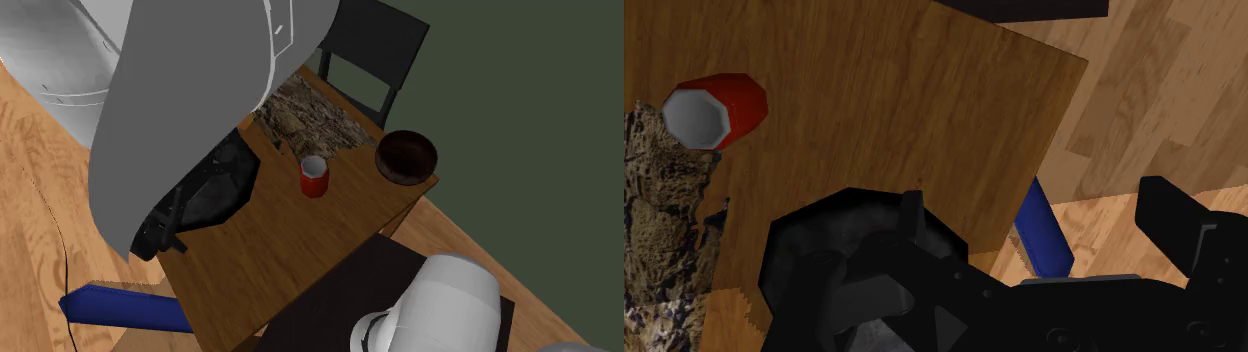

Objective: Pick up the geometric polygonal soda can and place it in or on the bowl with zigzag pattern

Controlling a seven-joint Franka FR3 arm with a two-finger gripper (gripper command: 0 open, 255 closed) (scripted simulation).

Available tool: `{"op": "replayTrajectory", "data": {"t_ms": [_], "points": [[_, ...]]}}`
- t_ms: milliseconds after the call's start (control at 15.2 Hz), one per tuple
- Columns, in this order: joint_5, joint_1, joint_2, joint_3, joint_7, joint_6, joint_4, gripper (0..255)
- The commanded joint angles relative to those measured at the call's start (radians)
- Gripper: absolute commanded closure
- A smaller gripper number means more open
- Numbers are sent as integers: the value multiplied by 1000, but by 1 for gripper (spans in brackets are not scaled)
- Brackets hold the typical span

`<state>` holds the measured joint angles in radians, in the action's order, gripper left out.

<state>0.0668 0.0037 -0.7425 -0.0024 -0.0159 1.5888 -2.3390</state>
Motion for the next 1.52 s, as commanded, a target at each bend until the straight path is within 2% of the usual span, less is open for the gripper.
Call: {"op": "replayTrajectory", "data": {"t_ms": [0,726,1452], "points": [[0,0,0,0,0,0,0,0],[-132,-93,63,-171,-174,215,-193,0],[-242,-183,291,-360,-349,478,-253,0]]}}
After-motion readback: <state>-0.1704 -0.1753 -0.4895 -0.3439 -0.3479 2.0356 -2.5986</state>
